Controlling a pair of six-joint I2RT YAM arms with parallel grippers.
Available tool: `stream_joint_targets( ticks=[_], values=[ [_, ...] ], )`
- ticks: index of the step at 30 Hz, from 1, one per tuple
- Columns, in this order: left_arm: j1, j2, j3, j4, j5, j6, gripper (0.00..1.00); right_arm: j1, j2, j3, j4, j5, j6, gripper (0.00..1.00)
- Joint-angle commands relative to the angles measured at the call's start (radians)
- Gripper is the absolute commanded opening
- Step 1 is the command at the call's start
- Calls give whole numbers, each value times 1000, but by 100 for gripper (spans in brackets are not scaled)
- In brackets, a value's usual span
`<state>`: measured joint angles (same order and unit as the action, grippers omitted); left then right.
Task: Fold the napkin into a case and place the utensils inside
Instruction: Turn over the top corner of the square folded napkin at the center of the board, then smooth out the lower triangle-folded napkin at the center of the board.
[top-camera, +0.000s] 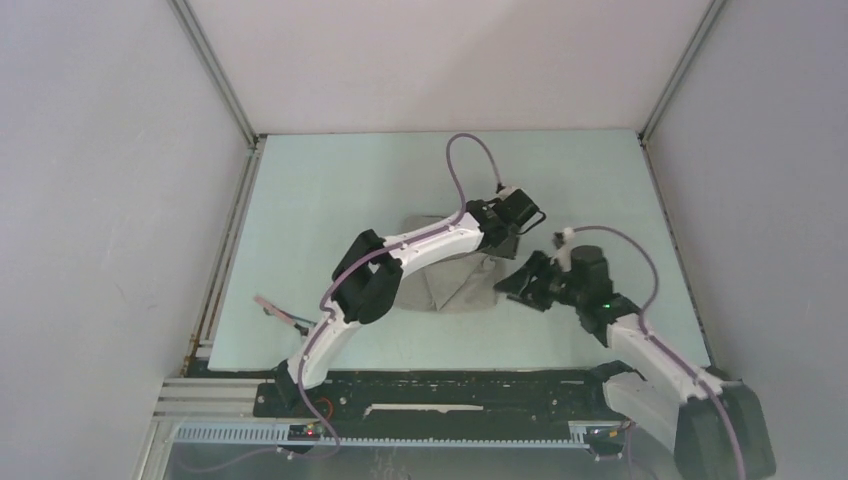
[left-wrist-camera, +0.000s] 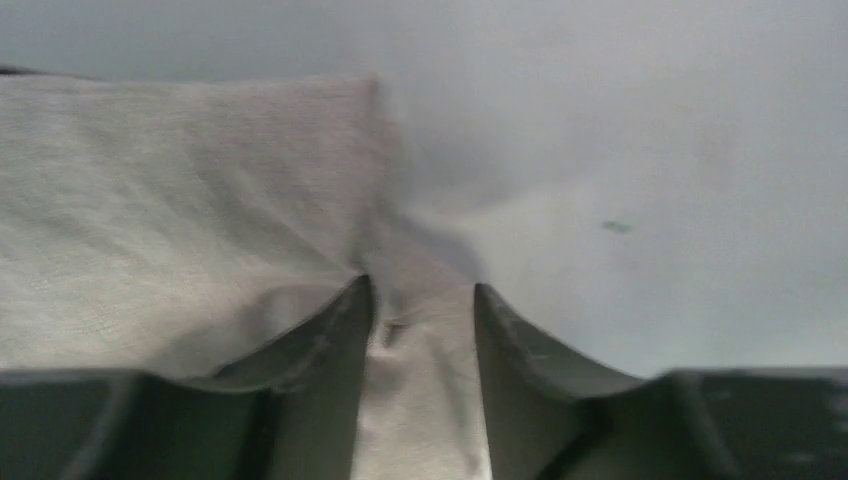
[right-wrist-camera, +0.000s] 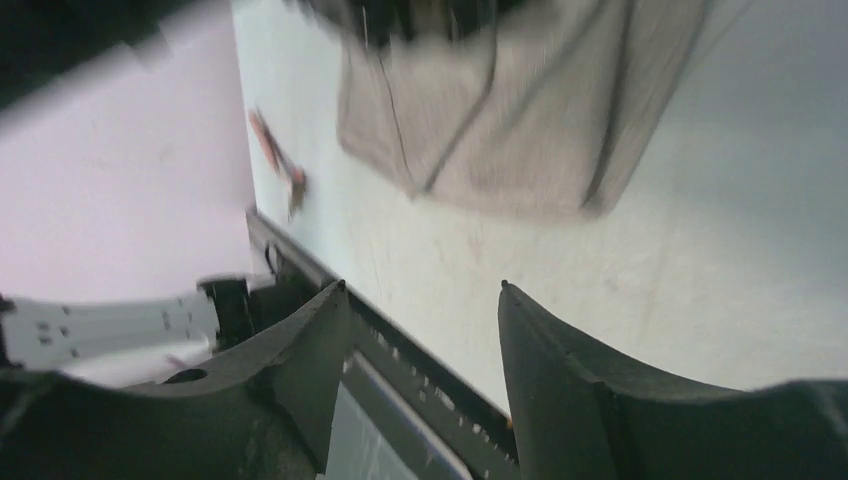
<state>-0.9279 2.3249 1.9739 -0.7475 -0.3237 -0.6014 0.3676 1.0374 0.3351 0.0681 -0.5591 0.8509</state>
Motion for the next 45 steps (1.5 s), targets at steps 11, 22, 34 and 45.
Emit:
stream_joint_targets(
  ticks=[11,22,34,45],
  values=[
    [41,-556,-358,133,470,84,99,-360,151,237,-269,-79,-366,71],
    [259,-778,-935,452,697,42,89,-351,640,491,54,-263,-160,79],
    [258,-750,-1002,532,664,-12,80,-299,901,584,201,-280,34,78],
    [256,-793,-1027,530,663,-27,82,-310,993,659,307,-315,88,51]
  ],
)
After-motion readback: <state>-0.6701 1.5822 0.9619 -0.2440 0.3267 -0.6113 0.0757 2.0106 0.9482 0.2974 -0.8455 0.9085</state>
